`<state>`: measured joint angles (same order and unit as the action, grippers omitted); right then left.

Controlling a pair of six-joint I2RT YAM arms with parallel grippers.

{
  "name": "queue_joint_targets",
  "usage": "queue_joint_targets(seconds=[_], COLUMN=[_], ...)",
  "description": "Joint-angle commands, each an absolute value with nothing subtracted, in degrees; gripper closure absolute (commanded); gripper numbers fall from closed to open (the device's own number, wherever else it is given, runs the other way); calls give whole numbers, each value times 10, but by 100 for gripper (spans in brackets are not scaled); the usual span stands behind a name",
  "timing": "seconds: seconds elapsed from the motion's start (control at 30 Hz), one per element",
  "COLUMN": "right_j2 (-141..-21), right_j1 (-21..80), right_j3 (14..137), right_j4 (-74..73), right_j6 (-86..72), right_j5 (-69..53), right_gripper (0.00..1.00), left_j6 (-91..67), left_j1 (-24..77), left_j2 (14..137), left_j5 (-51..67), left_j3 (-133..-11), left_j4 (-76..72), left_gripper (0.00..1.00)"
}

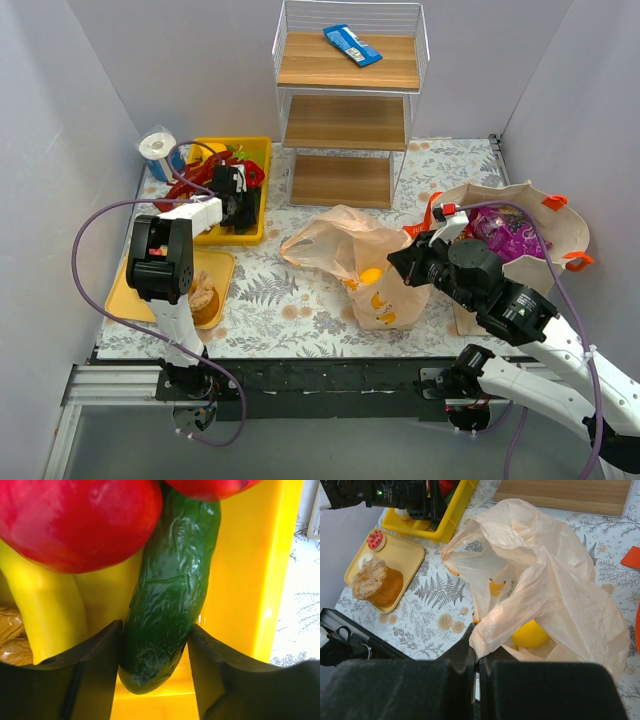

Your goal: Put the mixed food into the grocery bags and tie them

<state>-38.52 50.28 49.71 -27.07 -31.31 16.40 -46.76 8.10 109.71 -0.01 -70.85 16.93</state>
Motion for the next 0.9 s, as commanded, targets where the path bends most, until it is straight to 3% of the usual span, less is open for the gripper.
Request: queue_joint_targets(seconds=[0.0,0.2,0.77,0.87], right_j2=[-372,-366,-385,-387], right_j1=[504,504,504,504], right_j3=[492,495,508,509], right_j4=[-248,-258,-256,-255], right_j6=[-316,-319,-317,-316], right_j5=[168,173,170,173], right_gripper=[99,99,99,99], left_j6=[-462,-468,-455,-423], left_j1=[78,78,105,174], left_j2=[1087,997,701,644], left_j5=[-7,-1,116,140], left_j3=[-711,-680,-527,-484], left_j4=[193,171,122,88], left_gripper=[58,68,73,71])
